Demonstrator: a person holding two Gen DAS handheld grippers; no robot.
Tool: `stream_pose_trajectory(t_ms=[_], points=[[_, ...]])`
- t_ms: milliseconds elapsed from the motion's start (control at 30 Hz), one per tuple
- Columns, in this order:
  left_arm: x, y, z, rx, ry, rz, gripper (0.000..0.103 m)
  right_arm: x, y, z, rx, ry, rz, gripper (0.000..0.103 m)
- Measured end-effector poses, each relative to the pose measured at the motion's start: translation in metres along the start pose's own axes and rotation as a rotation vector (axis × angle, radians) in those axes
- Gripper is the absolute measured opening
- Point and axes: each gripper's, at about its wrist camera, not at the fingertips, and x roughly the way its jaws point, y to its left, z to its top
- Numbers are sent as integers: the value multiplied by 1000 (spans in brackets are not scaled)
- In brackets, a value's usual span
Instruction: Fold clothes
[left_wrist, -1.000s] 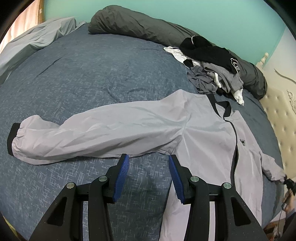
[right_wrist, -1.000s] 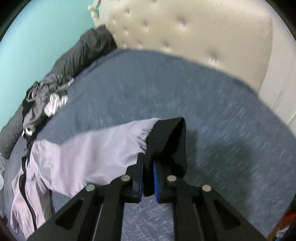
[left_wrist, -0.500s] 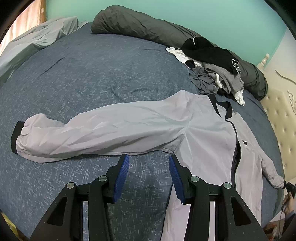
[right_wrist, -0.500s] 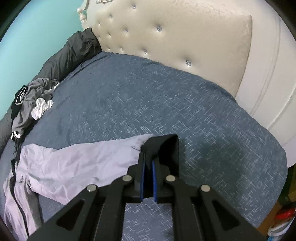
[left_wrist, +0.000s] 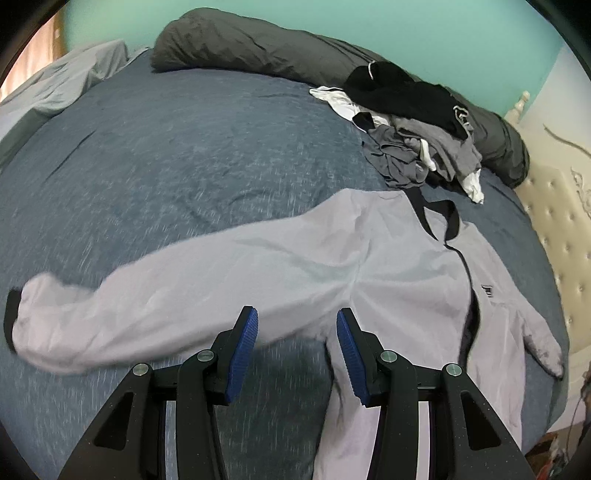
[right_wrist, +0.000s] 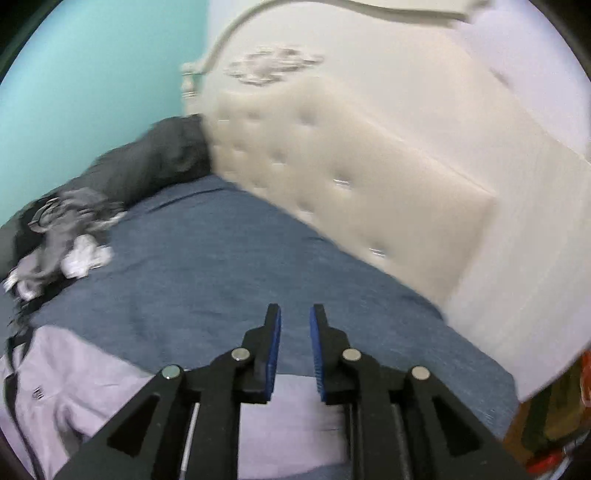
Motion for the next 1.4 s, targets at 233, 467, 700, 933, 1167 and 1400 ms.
stream_pose_trajectory(t_ms=[233, 467, 700, 933, 1167, 1400], points=[[64, -40, 62, 106, 36, -47, 48, 53, 131, -5, -128, 145, 301, 44], [129, -80, 108, 201, 62, -98, 49, 98, 273, -18, -312, 262, 476, 51], [182, -92, 136, 232, 112, -74, 82, 133, 387, -38, -486, 354, 557, 52], [217, -95, 144, 291, 161, -63, 82, 172, 470, -50, -604, 425, 583, 64], [238, -95, 137, 322, 185, -82, 59, 206, 485, -58, -660, 451, 551, 65], [241, -107, 126, 398, 178, -91, 10, 212, 498, -73, -737, 424, 550, 50]])
